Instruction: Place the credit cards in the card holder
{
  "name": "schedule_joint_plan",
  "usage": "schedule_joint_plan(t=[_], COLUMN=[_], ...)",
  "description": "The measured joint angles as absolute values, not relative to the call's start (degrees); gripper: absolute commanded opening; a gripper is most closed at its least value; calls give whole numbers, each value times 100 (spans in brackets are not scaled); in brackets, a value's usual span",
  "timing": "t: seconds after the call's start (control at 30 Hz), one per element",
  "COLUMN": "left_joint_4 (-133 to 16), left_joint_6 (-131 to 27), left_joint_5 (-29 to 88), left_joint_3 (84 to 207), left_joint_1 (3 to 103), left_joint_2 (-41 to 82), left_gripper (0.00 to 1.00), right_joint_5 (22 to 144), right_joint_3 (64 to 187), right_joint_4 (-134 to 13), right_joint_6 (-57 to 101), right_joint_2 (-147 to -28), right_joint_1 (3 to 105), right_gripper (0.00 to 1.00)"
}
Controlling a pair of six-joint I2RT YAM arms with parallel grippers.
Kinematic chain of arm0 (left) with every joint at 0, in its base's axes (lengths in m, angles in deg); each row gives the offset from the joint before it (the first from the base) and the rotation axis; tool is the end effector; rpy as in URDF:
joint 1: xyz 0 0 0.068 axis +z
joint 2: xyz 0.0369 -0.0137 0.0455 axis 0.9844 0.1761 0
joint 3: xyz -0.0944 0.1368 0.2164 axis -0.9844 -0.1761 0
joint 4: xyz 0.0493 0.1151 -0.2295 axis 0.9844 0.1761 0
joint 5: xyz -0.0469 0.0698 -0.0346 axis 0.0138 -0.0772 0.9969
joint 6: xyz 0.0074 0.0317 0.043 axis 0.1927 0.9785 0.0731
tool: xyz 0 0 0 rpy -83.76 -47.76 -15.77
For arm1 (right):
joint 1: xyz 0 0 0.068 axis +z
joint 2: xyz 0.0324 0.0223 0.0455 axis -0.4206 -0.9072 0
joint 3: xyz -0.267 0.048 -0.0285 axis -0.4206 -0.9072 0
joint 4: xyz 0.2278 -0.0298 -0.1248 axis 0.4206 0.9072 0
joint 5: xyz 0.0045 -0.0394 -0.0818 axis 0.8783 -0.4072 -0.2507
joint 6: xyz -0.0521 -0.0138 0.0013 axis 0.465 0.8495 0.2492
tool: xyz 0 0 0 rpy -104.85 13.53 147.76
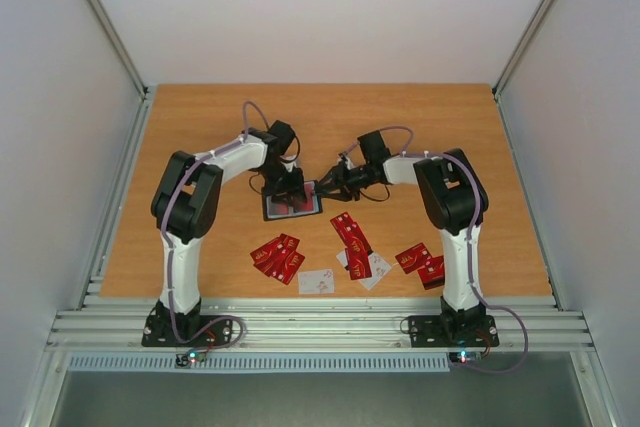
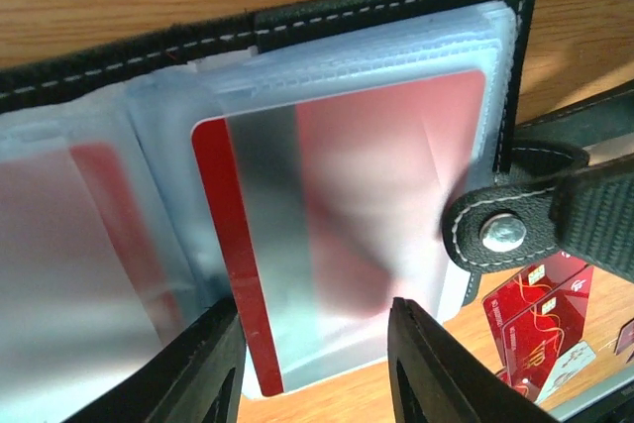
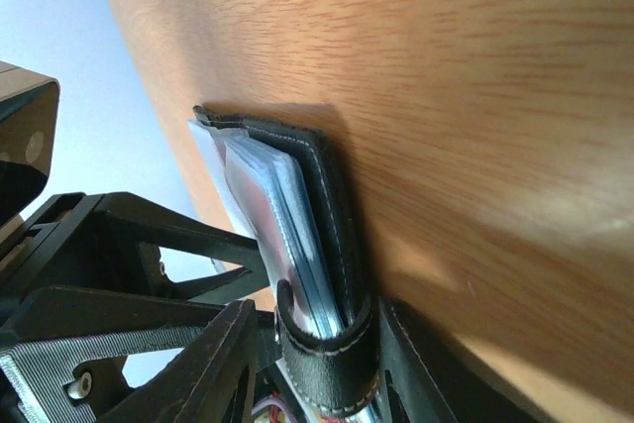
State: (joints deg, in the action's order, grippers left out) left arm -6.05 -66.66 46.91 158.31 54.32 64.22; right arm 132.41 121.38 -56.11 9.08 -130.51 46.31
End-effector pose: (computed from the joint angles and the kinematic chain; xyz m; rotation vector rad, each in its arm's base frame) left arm 0.3505 -0.1846 0.1503 -0.0156 -2.9590 0.6705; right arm 0.3758 0.1798 0.0949 -0.4381 2.5339 1.5599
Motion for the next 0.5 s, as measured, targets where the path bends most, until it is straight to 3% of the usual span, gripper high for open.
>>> schedule_joint_plan(t=[0.37, 0.5], left_joint_4=[-332, -254], left_joint_6=[-6401, -6325], left_joint_5=[4357, 4228], left_joint_3=[15580, 15481], left_joint_1=[5416, 5416], left_joint_2=[5985, 5662], left_gripper=[58, 56], right_joint_5=[12650, 12484], right_joint_3=[12282, 12365], right_joint_4=[-4308, -3834], right_joint_6=[1740, 2086], right_joint_2=[-12487, -12109], right_joint_1=[4609, 4609], right_gripper=[46, 46])
